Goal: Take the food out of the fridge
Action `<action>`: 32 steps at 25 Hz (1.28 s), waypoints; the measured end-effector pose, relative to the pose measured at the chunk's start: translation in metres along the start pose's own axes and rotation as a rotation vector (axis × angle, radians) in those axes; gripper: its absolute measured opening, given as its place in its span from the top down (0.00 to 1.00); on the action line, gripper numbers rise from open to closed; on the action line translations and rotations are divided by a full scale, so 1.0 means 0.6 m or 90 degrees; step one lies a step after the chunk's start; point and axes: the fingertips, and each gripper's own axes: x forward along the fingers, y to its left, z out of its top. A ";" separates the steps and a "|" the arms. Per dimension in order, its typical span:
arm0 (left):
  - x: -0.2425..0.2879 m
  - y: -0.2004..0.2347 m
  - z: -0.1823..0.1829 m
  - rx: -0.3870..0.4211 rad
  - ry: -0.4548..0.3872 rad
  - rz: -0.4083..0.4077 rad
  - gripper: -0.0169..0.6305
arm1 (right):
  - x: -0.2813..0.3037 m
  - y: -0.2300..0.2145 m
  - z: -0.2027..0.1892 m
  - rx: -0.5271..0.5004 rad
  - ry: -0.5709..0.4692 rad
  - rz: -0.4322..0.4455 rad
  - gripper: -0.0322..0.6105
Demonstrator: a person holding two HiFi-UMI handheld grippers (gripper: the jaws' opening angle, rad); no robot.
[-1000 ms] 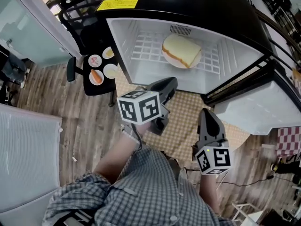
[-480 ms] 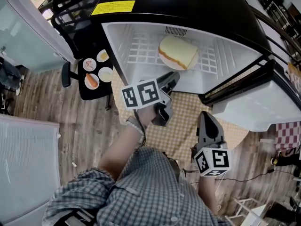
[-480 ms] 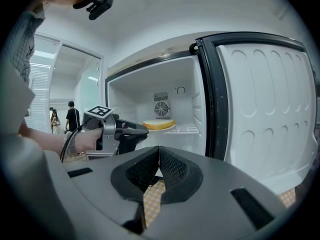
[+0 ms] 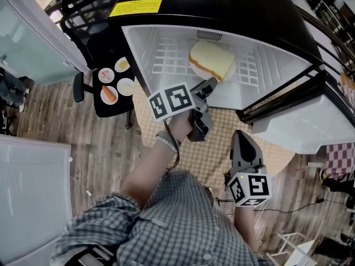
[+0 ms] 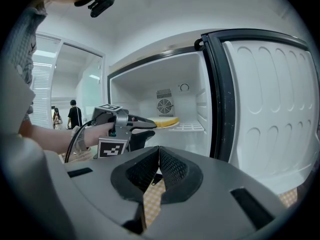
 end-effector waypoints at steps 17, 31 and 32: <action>-0.010 -0.006 0.001 -0.040 0.013 -0.022 0.90 | 0.037 -0.012 0.011 0.094 -0.017 0.053 0.93; -0.048 -0.005 0.005 -0.042 0.046 -0.040 0.90 | 0.164 -0.044 0.038 0.468 -0.082 0.175 0.93; -0.052 -0.004 0.005 -0.045 0.048 -0.043 0.90 | 0.171 -0.046 0.035 0.492 -0.083 0.175 0.93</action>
